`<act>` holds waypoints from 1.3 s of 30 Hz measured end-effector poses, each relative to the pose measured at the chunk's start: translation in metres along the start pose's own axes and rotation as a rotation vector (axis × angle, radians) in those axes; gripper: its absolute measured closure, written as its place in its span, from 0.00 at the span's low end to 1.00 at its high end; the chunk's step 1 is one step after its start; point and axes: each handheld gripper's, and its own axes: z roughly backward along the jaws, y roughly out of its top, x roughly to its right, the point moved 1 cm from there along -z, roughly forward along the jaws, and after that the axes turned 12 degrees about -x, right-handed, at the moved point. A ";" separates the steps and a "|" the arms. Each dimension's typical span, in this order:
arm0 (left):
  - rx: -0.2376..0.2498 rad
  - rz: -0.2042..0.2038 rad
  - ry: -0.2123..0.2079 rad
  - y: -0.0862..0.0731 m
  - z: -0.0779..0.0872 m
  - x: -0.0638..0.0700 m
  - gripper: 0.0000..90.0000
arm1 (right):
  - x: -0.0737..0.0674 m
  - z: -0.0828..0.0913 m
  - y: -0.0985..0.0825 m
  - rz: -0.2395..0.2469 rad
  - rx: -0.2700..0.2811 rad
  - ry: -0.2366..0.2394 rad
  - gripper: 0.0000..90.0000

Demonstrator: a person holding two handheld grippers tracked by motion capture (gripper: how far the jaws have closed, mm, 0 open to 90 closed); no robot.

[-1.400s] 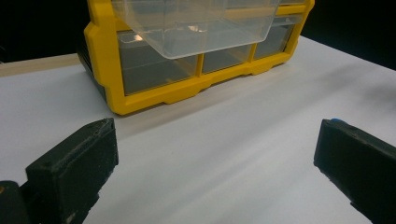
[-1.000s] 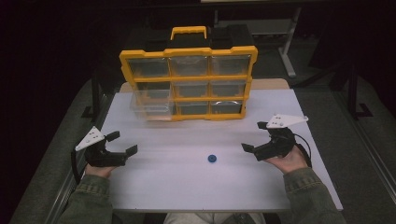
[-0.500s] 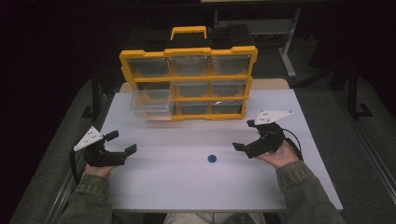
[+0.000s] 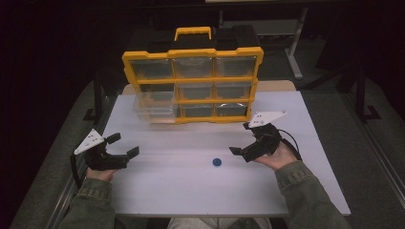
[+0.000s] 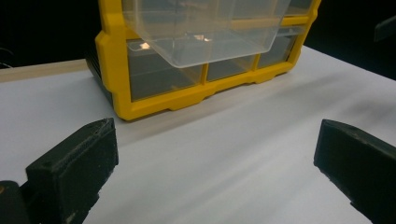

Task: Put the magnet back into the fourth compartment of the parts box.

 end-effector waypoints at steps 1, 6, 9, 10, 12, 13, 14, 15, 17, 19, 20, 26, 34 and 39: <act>0.000 0.000 0.000 0.000 0.000 0.000 0.00 | 0.000 0.000 0.000 0.000 0.000 0.000 0.00; 0.006 0.004 0.004 0.000 0.001 -0.001 0.00 | 0.000 -0.004 0.001 0.003 -0.012 0.014 0.00; 0.005 0.003 0.002 0.000 0.000 0.000 0.00 | -0.001 -0.007 0.002 0.006 -0.021 0.021 0.00; 0.005 0.003 0.002 0.000 0.000 0.000 0.00 | -0.001 -0.007 0.002 0.006 -0.021 0.021 0.00; 0.004 0.003 0.001 0.000 0.000 0.000 0.00 | -0.002 -0.009 0.004 0.012 -0.030 0.025 0.00; 0.003 0.003 0.001 0.000 0.000 0.000 0.00 | -0.002 -0.009 0.004 0.012 -0.030 0.025 0.00; 0.002 0.003 0.002 0.000 0.000 0.000 0.00 | -0.002 -0.010 0.004 0.014 -0.034 0.026 0.00; 0.002 0.004 0.001 0.000 0.000 0.000 0.00 | -0.002 -0.011 0.005 0.018 -0.036 0.026 0.00; 0.002 0.004 0.001 0.000 0.000 0.000 0.00 | -0.002 -0.014 0.008 0.024 -0.048 0.029 0.00; -0.001 0.000 -0.001 0.000 0.000 0.000 0.00 | -0.002 -0.016 0.009 0.023 -0.054 0.035 0.00; -0.001 0.000 -0.001 0.000 0.000 0.000 0.00 | -0.002 -0.017 0.010 0.026 -0.058 0.039 0.00; 0.004 0.004 0.000 0.000 0.001 -0.001 0.00 | -0.004 -0.023 0.013 0.039 -0.078 0.048 0.00; 0.000 0.002 -0.003 0.000 0.000 0.000 0.00 | -0.006 -0.033 0.016 0.052 -0.102 0.067 0.00; -0.001 0.001 -0.003 0.000 -0.001 -0.001 0.00 | -0.006 -0.037 0.018 0.056 -0.105 0.073 0.00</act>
